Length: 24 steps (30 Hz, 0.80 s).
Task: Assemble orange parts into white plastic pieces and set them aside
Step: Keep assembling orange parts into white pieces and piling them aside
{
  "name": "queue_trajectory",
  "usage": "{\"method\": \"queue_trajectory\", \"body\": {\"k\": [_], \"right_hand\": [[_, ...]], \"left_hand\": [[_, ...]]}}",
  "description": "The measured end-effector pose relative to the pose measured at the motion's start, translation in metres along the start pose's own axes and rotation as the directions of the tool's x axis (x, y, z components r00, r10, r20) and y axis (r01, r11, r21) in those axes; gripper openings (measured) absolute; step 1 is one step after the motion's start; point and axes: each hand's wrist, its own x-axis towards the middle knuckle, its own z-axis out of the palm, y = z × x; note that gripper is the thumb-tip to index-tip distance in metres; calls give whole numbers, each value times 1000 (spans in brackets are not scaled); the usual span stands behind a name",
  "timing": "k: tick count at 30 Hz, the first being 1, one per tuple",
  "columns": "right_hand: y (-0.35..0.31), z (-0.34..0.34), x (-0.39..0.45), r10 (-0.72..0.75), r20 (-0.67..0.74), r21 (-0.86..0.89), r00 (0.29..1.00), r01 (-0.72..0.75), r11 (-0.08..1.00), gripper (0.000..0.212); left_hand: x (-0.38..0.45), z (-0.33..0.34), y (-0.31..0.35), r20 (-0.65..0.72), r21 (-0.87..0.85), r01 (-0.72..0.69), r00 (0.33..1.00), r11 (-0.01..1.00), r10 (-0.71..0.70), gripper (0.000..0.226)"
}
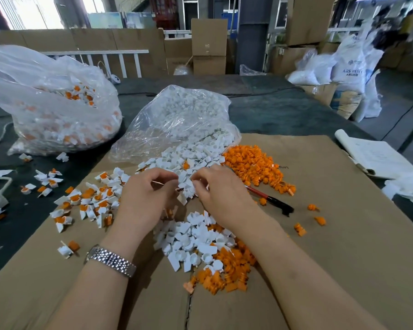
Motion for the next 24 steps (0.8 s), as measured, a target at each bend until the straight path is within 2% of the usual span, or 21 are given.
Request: {"method": "queue_trajectory", "body": {"k": [3,5,8,11,13,17,24], "right_hand": [[-2,-6,-2,37,-64,147,997,-28,989,19],[-1,-8,-3,77,-114,279,991,-42,959,15],[-1,-12,-3,124,-91,537,988,-56,842,10],[-1,-15,-4,105,-46,684,993,-46,728,8],[-1,-16,-5,91,-50,731,995,-26,682,7],[-1,-17,-6,87,-100,748,991,17,664,5],[0,-17,-5,110,-122,745,986,18,667,5]], "left_hand": [[-2,-2,4,63,-221,105,994,970,-94,8],[-2,-1,5,127,-358,185,981,915,-148,7],[-2,0,6,237,-577,296,953,761,-191,9],[-2,0,7,286,-632,312,945,710,-160,15],[-1,-1,8,292,-660,303,947,687,-137,21],[-1,-2,9,290,-719,295,950,630,-114,27],[-1,-1,11,266,-763,274,959,586,-101,7]]}}
